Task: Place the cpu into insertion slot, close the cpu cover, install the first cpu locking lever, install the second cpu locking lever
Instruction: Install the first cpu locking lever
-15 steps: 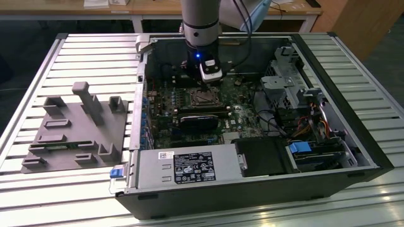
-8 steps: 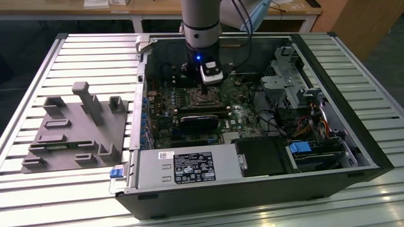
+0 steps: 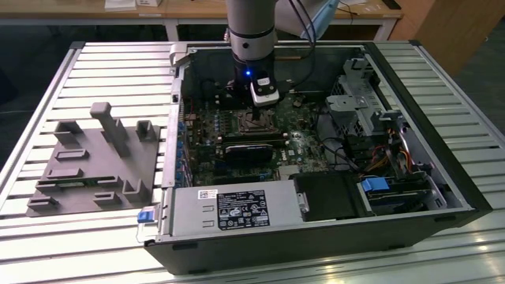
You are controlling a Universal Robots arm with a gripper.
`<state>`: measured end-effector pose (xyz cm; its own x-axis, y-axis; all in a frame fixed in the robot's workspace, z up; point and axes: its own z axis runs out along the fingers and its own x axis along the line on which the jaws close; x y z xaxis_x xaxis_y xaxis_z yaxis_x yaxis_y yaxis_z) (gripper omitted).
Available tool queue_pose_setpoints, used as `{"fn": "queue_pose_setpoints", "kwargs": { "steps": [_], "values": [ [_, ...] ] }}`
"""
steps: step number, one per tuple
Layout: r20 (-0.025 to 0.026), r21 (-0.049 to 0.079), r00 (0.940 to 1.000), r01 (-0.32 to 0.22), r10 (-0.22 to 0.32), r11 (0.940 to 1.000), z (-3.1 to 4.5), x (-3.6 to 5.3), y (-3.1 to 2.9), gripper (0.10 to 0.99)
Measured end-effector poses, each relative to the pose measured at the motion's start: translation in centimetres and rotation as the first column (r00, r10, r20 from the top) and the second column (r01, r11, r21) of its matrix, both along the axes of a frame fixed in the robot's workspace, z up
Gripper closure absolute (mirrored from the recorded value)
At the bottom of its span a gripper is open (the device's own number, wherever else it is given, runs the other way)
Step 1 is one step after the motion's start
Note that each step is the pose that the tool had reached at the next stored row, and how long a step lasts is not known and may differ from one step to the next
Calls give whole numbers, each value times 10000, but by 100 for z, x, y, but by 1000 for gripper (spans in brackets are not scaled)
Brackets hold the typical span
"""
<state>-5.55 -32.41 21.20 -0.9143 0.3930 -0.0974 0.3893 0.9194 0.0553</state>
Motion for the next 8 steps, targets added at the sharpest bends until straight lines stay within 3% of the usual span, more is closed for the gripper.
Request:
{"fn": "queue_pose_setpoints", "kwargs": {
  "steps": [4, 8],
  "values": [
    [1, -10, 10000, -47, 47, 10000, -1, 0, 0, 984],
    [0, -14, 9987, -509, 509, 9987, 0, 0, 0, 984]
  ]
}}
